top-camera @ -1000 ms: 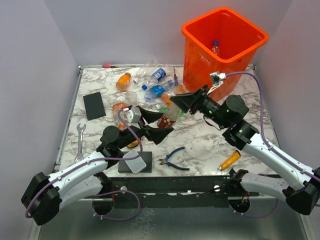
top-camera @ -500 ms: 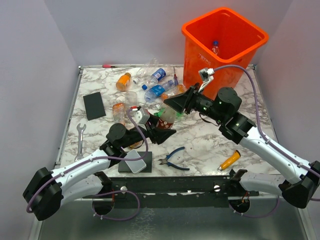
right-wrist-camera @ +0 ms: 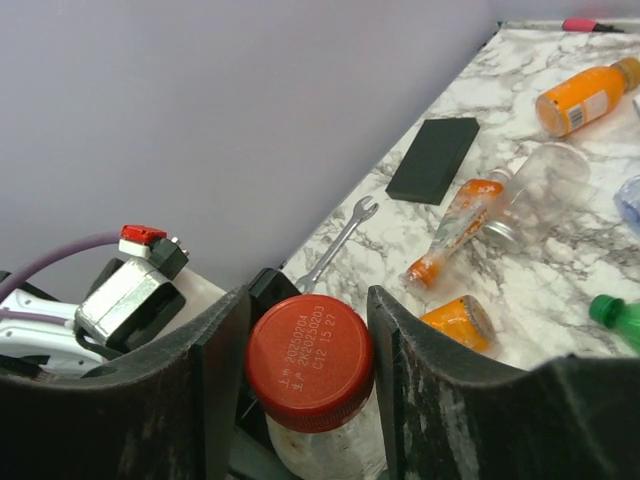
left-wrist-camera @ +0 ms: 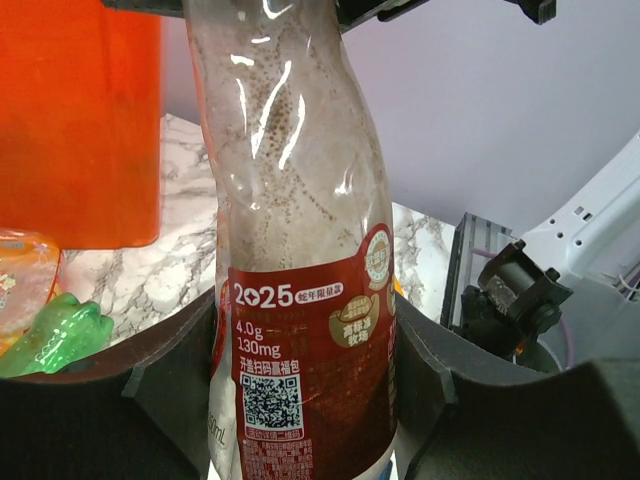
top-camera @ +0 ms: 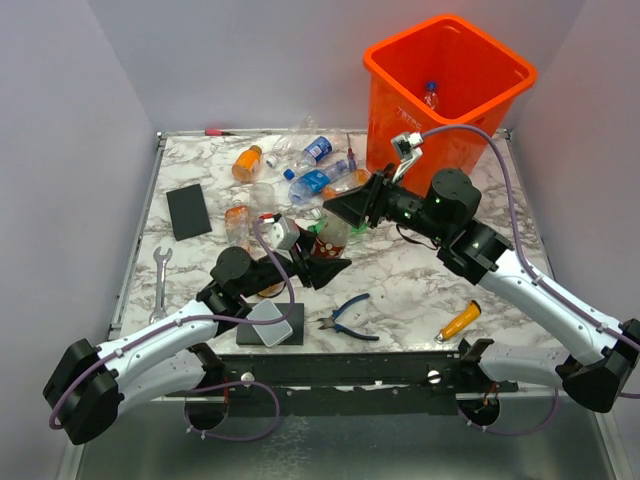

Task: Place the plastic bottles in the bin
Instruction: Place the plastic bottle in the trash bin.

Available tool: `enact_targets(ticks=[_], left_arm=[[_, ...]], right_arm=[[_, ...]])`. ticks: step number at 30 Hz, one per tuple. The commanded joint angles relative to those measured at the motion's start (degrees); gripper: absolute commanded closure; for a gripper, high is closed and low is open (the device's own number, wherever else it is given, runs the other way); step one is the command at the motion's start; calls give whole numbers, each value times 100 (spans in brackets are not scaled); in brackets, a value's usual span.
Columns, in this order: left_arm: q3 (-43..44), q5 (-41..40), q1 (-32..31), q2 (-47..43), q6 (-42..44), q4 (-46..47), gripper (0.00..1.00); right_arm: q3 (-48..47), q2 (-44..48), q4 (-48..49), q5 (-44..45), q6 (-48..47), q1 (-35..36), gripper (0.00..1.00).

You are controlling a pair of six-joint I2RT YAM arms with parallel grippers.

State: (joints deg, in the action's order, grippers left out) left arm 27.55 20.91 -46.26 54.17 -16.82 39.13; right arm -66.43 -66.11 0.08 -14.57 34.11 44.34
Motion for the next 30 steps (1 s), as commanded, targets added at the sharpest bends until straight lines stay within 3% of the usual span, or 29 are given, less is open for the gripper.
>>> enact_targets(ticks=[1, 5, 8, 11, 13, 14, 15, 17, 18, 21, 24, 27, 30], left_arm=[[67, -194, -40, -91, 129, -38, 82], [58, -238, -49, -117, 157, -38, 84], [49, -282, -46, -133, 170, -38, 85], [39, -330, -48, -159, 176, -38, 85], [31, -374, -49, -174, 168, -36, 80], [31, -414, -55, -178, 159, -37, 71], [12, -455, -47, -198, 139, -37, 53], [-22, -536, -52, -264, 137, -38, 14], [-41, -642, -58, -312, 123, -38, 3], [-118, -1105, -63, -537, 145, -44, 1], [-198, -1795, -65, -831, 272, -113, 1], [-253, -2474, -62, -1096, 501, -274, 1], [-281, -2997, -65, -1242, 667, -404, 1]], right_arm=[[61, 13, -52, -132, 219, 101, 42], [79, -38, -52, -121, 278, 101, 36], [101, -45, 87, -98, 285, 101, 39], [112, -64, 100, -147, 277, 101, 59], [118, -64, 79, -166, 259, 101, 83], [117, -50, 47, -145, 246, 101, 92], [103, -23, 16, -85, 219, 103, 99], [-120, 64, -375, 202, -7, 101, 100], [-361, 104, -665, 486, -235, 101, 100], [-1521, 175, -1600, 1660, -1251, 99, 100], [-2602, 169, -1798, 3178, -2206, 100, 100], [-3200, 54, -1066, 4743, -3337, 93, 100], [-3365, -314, 517, 5993, -4911, 40, 100]])
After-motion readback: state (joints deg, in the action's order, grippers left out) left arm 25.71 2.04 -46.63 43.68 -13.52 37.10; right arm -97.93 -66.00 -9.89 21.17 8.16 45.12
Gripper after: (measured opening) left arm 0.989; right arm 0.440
